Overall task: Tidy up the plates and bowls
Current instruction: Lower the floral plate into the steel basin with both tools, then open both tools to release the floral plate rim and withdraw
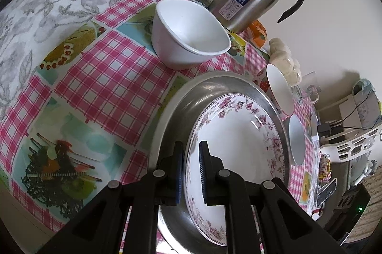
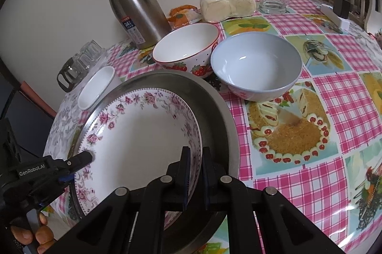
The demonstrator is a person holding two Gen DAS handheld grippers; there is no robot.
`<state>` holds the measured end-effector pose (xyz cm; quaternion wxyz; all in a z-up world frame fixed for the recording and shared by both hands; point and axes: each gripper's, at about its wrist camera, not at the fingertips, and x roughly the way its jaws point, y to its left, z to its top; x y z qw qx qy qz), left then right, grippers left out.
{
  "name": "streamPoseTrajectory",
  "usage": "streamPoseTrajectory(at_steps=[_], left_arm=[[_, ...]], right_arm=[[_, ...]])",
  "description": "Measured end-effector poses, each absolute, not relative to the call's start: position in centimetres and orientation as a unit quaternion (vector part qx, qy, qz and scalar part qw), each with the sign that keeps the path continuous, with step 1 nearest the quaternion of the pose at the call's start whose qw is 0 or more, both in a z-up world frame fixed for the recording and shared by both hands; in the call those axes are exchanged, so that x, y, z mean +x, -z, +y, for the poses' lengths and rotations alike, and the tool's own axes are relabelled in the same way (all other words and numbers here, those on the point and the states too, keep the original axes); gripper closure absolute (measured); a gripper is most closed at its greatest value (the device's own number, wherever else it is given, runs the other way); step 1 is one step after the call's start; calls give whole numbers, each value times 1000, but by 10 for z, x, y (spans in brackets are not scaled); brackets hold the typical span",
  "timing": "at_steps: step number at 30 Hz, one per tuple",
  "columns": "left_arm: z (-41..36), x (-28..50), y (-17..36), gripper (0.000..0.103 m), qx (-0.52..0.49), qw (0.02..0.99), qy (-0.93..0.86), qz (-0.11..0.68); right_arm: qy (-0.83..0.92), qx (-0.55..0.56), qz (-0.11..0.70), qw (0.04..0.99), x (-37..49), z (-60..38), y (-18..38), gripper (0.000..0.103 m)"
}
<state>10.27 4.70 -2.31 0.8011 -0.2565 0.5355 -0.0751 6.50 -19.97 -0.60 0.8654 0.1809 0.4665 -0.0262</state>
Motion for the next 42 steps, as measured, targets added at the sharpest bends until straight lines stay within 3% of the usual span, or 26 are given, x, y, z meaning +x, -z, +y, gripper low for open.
streamPoseTrajectory(at_steps=[25,30,31,34,36,42], left_arm=[[40,104,19,87,-233,804,67,543],[43,101,1,71,-218,826,65,516],[43,101,-2,67,-214,830,64,511],[44,100,-9,48,-205,840,57,500],[44,100,-12,45,-193,845,44,497],[45,100,-13,31,-170,851,27,495]], right_arm=[[36,144,451,880,62,-201,-11,89],[36,137,438,888,60,-198,-19,89],[37,134,436,889,60,-198,-20,87],[42,123,429,894,60,-196,-24,63],[44,115,425,897,60,-195,-26,49],[42,90,423,901,60,-188,-26,28]])
